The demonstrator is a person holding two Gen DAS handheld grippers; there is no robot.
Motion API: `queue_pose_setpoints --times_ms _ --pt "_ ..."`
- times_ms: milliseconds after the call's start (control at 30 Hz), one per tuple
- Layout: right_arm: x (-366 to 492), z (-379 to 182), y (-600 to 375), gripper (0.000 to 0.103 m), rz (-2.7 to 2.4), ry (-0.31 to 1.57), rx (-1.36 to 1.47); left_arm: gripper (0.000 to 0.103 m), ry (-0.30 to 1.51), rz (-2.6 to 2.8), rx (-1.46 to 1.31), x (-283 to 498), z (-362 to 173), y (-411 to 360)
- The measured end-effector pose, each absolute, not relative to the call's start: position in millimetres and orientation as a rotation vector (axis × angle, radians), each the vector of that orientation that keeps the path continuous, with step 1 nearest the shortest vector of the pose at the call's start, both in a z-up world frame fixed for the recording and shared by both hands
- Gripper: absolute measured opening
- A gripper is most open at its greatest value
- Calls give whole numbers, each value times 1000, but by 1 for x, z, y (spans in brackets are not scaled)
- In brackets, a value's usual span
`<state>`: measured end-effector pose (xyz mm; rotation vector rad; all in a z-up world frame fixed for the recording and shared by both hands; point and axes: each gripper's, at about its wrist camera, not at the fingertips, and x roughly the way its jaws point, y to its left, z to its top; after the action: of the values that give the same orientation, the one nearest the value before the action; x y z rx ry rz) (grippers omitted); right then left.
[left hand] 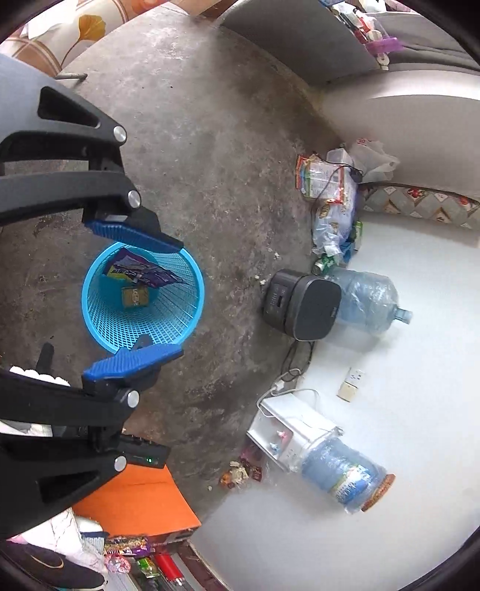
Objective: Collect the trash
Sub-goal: 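Carry both items over the blue wastebasket and open both grippers, then return both grippers to the table toward the blue-white medicine box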
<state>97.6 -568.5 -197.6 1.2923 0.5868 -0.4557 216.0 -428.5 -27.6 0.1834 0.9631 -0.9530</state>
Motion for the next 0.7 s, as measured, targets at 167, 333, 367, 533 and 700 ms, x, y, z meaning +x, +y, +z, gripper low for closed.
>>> queue_pose_setpoints --times_ms 167,333,367,533,700 --pt "104 -130 -533 68 -468 544 1030 64 820 -978 98 205 32 -366" --pt "100 -62 -483 81 -446 447 741 78 654 -958 56 191 80 -285" --pt "100 -50 -472 85 -446 430 687 81 621 -946 54 188 86 -268" --pt "94 0 -421 96 -417 323 430 84 477 -830 62 177 107 -172" --pt "95 21 -380 96 -333 248 292 86 434 -611 28 174 117 -60"
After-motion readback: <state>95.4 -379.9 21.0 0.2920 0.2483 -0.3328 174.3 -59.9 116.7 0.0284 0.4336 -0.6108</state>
